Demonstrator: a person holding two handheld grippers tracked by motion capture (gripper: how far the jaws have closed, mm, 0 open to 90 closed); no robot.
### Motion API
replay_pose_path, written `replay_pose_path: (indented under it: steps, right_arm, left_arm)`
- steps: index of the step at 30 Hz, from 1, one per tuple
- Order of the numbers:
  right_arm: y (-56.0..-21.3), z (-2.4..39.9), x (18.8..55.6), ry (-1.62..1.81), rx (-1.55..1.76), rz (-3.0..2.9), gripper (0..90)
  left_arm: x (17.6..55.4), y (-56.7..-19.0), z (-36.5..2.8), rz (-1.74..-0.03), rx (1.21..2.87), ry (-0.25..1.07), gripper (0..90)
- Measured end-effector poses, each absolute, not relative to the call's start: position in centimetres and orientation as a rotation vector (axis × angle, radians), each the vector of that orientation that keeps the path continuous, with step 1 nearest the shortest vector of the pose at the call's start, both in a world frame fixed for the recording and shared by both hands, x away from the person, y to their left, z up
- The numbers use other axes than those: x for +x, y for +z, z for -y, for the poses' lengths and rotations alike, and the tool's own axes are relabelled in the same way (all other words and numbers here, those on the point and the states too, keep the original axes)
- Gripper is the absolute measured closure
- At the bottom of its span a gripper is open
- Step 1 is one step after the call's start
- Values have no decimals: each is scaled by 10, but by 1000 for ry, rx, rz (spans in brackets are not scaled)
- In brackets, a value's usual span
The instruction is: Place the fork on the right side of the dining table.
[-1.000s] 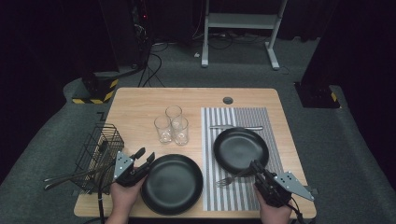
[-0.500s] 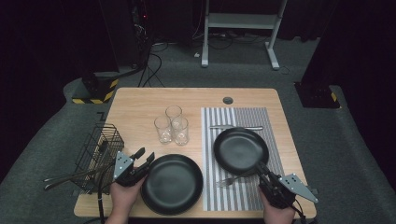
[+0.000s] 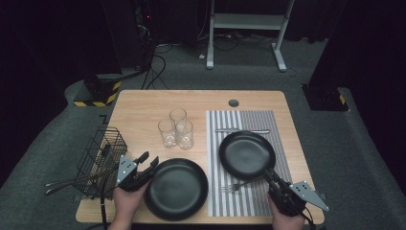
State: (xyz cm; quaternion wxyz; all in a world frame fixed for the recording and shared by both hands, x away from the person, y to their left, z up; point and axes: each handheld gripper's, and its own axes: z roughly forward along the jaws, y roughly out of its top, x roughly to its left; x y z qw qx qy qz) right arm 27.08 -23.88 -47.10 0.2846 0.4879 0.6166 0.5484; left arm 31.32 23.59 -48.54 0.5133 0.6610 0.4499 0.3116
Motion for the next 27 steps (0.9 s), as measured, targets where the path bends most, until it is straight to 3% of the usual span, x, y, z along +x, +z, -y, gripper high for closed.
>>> replay_pose_path:
  steps: [27]
  right_arm:
    - [-487,252,271,1464,1386,-1626,744]
  left_arm:
    - [315,-488,-238,-1094,1592,742,533]
